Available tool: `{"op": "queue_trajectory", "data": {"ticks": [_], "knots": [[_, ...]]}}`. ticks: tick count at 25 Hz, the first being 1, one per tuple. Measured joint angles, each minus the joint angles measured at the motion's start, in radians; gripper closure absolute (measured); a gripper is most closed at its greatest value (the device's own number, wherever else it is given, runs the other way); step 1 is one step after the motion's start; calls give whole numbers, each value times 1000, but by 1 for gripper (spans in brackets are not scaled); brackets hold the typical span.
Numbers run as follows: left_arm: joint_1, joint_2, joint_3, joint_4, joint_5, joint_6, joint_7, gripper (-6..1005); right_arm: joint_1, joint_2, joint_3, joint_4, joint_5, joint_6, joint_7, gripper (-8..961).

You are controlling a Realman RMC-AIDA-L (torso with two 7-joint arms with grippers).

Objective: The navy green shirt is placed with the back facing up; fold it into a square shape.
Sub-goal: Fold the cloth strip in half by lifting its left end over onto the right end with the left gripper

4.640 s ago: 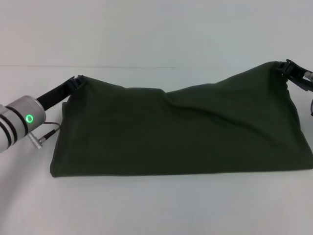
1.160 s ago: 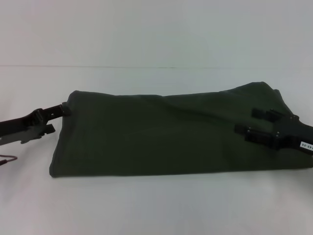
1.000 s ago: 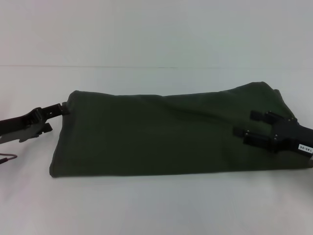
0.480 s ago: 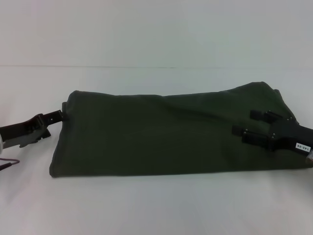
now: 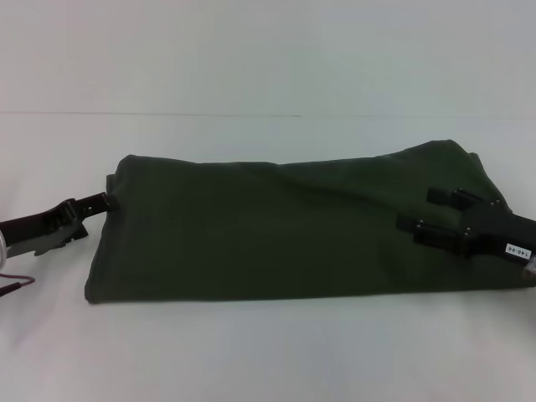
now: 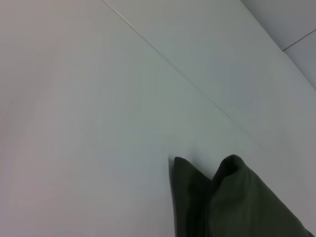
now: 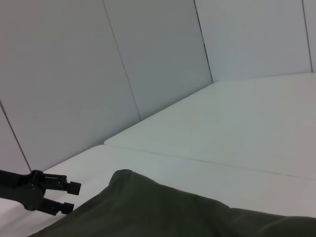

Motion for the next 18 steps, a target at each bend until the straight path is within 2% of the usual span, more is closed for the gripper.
{"op": "queue_trajectory", "data": {"ticks": [18], "knots": [[3, -5, -4, -21, -6, -27, 29, 108, 2, 1, 0, 8, 0, -3, 8, 37]]}}
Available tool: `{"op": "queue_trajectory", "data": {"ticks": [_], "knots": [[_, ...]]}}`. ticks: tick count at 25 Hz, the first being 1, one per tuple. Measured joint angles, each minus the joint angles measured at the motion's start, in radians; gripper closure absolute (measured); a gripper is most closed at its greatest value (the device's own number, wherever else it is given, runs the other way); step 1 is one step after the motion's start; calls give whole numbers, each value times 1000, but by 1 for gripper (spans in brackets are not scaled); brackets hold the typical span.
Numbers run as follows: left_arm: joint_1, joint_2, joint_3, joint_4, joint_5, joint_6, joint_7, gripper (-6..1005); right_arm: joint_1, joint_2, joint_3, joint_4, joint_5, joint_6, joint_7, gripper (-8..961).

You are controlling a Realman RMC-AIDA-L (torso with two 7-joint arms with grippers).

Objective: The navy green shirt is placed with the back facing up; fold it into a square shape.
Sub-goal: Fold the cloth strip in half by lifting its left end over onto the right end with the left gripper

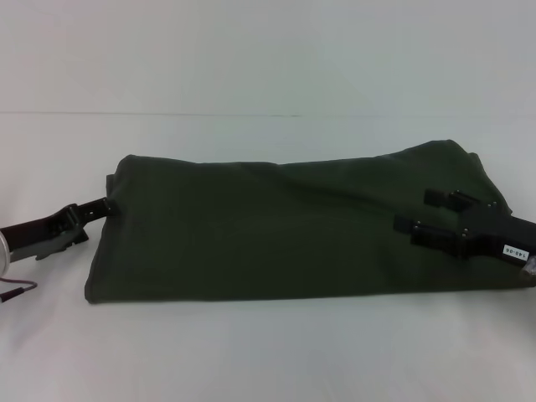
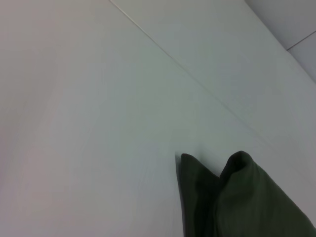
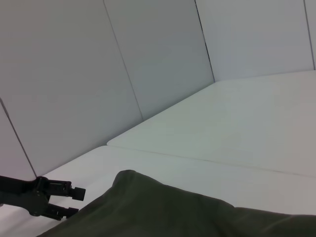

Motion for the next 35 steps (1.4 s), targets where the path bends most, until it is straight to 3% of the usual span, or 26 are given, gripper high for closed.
{"op": "queue_trajectory", "data": {"ticks": [13, 30, 35], "knots": [[-4, -4, 3, -7, 0, 6, 2, 109, 1, 0, -2, 2, 0, -3, 0, 37], [-62, -14, 7, -93, 0, 15, 18, 109, 2, 0, -23, 2, 1, -4, 0, 38], [-81, -17, 43, -107, 1, 14, 26, 109, 2, 0, -23, 2, 2, -6, 0, 39]]}}
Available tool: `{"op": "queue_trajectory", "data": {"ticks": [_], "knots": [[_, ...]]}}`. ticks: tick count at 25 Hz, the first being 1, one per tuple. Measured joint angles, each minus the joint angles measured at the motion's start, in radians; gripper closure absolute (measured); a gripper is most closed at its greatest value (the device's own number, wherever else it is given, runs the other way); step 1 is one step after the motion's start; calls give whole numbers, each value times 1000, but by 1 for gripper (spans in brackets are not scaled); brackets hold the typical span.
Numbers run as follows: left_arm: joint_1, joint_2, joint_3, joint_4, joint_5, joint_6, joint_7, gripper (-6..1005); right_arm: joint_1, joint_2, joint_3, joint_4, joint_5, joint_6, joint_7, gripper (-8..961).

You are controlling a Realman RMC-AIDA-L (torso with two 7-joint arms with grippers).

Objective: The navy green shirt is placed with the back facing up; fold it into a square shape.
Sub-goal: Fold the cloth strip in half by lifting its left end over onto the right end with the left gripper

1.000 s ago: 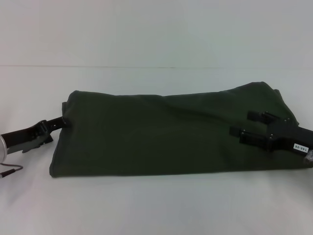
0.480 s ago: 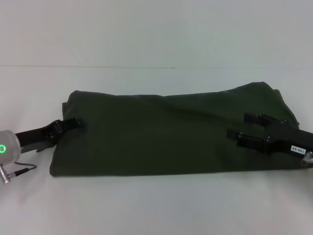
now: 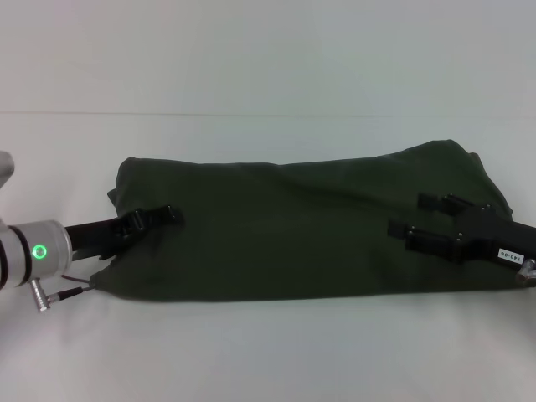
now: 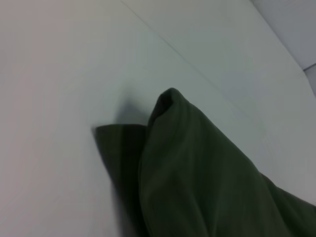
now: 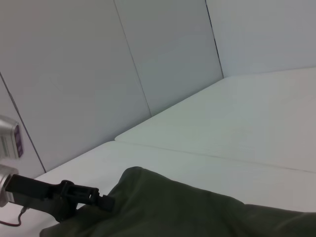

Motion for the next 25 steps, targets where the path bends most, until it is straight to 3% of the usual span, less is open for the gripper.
{"op": "queue_trajectory", "data": {"ticks": [6, 17, 25], "knots": [[-6, -4, 39, 10, 5, -16, 6, 162, 0, 0, 0, 1, 1, -7, 1, 39], [-3, -4, 30, 22, -9, -19, 10, 592, -1, 0, 0, 1, 1, -18, 2, 39], [15, -1, 23, 55, -16, -15, 6, 828, 0, 0, 0, 2, 2, -20, 2, 40]]}}
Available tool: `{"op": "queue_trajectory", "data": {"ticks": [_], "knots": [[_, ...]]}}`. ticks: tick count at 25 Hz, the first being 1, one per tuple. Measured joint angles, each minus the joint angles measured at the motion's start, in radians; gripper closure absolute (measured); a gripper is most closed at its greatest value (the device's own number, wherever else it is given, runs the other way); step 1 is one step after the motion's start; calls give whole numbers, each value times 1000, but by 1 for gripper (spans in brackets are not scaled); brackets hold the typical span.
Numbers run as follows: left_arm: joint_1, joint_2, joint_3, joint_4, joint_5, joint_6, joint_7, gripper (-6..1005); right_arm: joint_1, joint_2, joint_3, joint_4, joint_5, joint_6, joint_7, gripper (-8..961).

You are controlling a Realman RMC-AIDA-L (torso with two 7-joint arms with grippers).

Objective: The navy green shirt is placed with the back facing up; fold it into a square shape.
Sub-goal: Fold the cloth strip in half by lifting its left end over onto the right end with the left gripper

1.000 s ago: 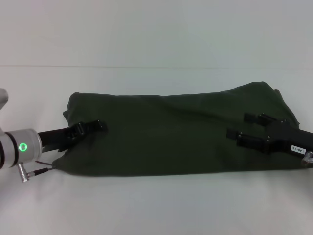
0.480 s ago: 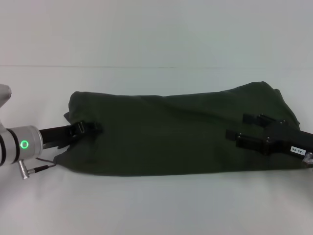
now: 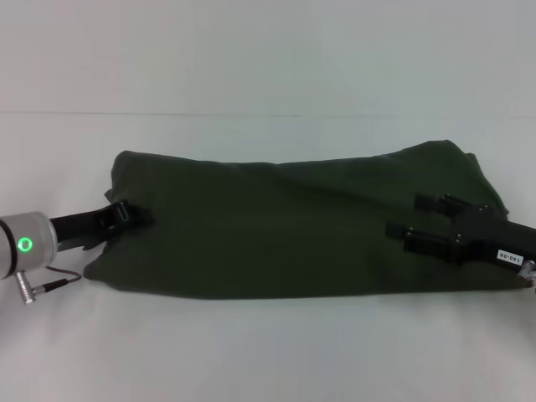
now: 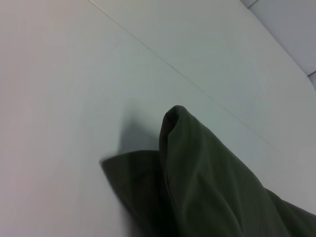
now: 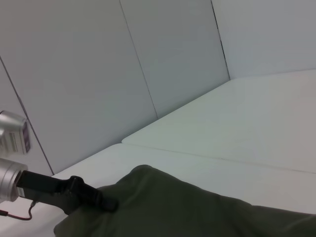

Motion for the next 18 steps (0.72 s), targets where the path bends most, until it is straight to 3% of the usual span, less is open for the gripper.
{"op": "queue_trajectory", "data": {"ticks": [7, 12, 18], "knots": [[32, 15, -6, 52, 6, 29, -1, 901, 1, 0, 0, 0, 4, -1, 0, 40], [62, 45, -11, 132, 32, 64, -28, 902, 9, 0, 0, 0, 4, -1, 2, 40], [56, 79, -88, 227, 109, 162, -112, 902, 15, 0, 4, 0, 4, -1, 3, 40]]}}
